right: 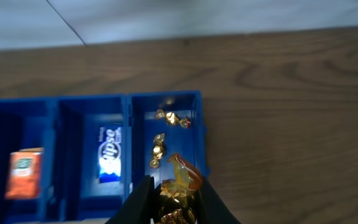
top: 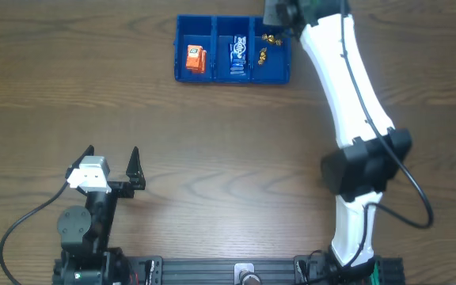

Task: Sort Candies Into Trays

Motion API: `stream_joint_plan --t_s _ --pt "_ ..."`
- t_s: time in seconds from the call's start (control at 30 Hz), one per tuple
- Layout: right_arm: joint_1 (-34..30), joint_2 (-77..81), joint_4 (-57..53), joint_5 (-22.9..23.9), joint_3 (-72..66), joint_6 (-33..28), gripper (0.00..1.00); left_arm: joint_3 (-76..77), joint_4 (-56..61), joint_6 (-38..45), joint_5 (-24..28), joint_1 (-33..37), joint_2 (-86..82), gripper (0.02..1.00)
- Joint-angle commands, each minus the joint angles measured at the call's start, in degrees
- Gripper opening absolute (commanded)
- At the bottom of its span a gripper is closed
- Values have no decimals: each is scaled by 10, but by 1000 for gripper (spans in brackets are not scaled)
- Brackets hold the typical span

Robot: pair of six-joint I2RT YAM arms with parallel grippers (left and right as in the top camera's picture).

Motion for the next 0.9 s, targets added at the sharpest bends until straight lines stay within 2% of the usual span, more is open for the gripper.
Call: stream_joint_plan --t_s 0.03,0.4,0.7,0.9 --pt "-9 64 9 11 -4 -20 36 -12 -18 -2 10 2 -3 998" --pt "-9 128 40 -22 -5 -18 36 -12 -18 -2 10 2 -3 998" --pt "-9 128 44 -23 -8 -16 38 -12 -18 -2 10 2 -3 998" --pt "-9 130 57 -23 -26 -16 150 -12 -18 -2 10 2 -3 998"
